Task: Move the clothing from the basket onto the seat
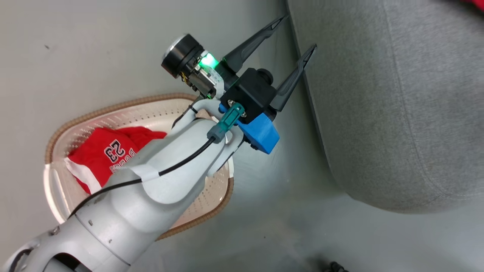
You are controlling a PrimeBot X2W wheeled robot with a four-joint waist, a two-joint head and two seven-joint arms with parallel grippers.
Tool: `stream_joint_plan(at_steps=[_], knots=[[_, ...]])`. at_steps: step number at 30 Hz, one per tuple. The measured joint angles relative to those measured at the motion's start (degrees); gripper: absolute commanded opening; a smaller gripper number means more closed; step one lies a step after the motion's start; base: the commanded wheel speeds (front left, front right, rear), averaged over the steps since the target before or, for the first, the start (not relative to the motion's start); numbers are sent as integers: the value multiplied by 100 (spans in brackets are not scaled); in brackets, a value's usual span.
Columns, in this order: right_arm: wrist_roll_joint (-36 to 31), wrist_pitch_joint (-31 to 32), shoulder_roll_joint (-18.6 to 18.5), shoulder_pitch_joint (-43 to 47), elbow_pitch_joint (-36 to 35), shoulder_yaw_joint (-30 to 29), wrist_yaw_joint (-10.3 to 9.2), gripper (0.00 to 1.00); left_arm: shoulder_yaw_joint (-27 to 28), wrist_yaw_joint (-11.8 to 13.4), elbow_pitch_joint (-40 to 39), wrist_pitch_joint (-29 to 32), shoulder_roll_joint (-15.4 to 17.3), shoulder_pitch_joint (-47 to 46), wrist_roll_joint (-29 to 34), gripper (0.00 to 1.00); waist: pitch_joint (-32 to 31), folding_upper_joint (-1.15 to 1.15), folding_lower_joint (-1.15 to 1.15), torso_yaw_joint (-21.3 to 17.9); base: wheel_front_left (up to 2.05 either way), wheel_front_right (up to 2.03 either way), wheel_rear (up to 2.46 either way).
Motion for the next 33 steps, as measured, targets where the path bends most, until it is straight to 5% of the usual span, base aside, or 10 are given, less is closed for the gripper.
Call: stream_joint_plan(at_steps=[10, 21, 33], knots=[[-49, -1, 264, 1309, -1184, 109, 0, 100, 483, 256, 40, -187, -25, 776, -314, 100, -1111, 0, 0, 165, 0, 0, 0], [-160, 0, 755, 2509, -2085, 537, 0, 100, 1688, 436, -742, -191, 247, 2177, -132, 100, -2270, 0, -2, 614, 0, 0, 0], [-67, -1, 1155, 3038, -2245, 1510, -1, 100, 3367, 126, -1391, -196, -10, 3918, 464, 100, -3275, -1, -2, 1261, 0, 0, 0]])
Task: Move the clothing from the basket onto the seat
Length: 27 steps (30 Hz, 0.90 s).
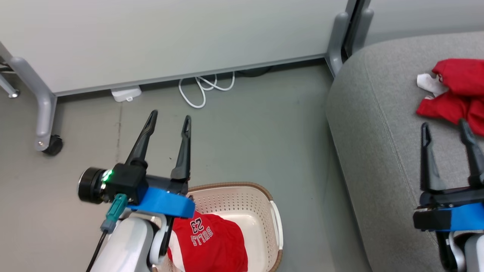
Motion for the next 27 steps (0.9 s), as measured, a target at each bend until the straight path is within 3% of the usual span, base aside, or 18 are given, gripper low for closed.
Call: stream_joint_plan(at_steps=[13, 27], knots=[[151, 0, 342, 312, 416, 379, 0, 100, 1179, -567, -156, 0, -458, 968, 581, 100, -487, 0, 1, 409, 0, 0, 0], [71, 1, 490, 548, 691, 391, 0, 100, 1580, -840, -37, 0, -639, 1268, 823, 100, -742, 0, 1, 648, 0, 0, 0]])
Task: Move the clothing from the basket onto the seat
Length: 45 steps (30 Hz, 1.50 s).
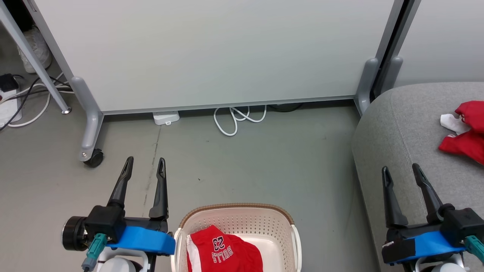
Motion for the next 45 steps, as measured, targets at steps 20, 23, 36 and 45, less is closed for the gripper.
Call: stream_joint_plan(at_steps=[20, 23, 36, 45], knots=[[-32, -1, 55, 32, 64, -4, 0, 100, 85, -85, 89, 0, -35, 70, 53, 100, -41, 0, 1, 68, 0, 0, 0], [-31, 0, 59, 32, 68, -1, 0, 100, 83, -92, 88, 0, -35, 67, 53, 100, -47, 0, 1, 64, 0, 0, 0], [-23, 0, 70, 21, 94, 5, 0, 100, -33, -133, 293, 0, -38, -151, 144, 100, -44, 0, 1, 31, 0, 0, 0], [-13, -1, 37, -258, 0, 89, 0, 100, -435, -151, 1139, 1, -27, -842, 205, 100, 263, 0, 1, -108, 0, 0, 0]])
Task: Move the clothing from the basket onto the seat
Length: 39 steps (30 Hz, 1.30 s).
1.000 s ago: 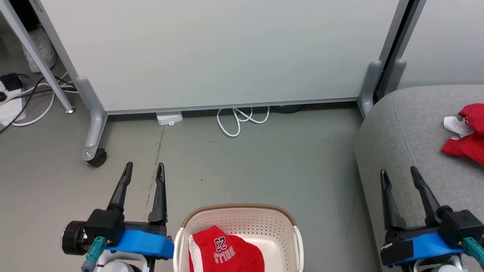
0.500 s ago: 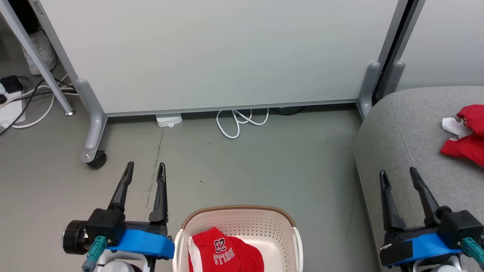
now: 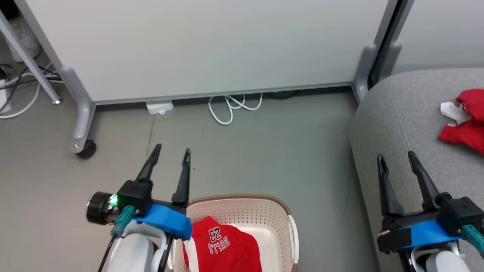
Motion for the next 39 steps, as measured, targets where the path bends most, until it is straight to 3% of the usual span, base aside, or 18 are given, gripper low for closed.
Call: stream_joint_plan(at_steps=[12, 15, 24, 29, 39], knots=[[36, 1, -158, -662, -223, 192, 0, 100, -1235, -32, 1552, -1, 163, -1183, -254, 100, 843, 0, 1, -346, 0, 0, 0], [80, 0, -198, -956, -307, 226, 0, 100, -1747, -32, 2475, 1, 200, -1664, -320, 100, 1284, 0, 1, -482, 0, 0, 0], [129, 0, -237, -1424, -483, 263, 0, 100, -2604, -33, 3740, 101, 118, -2615, -488, 100, 2236, 0, 1, -702, 0, 0, 0], [136, 0, -248, -1751, -645, 263, 0, 100, -3250, -33, 4401, 746, 49, -3129, -610, 100, 2945, 0, 1, -806, 0, 0, 0], [135, 1, -244, -2223, -996, 277, 0, 100, -4000, -33, 4820, 1522, 4, -3690, -870, 100, 3997, 0, 1, -924, 0, 0, 0]])
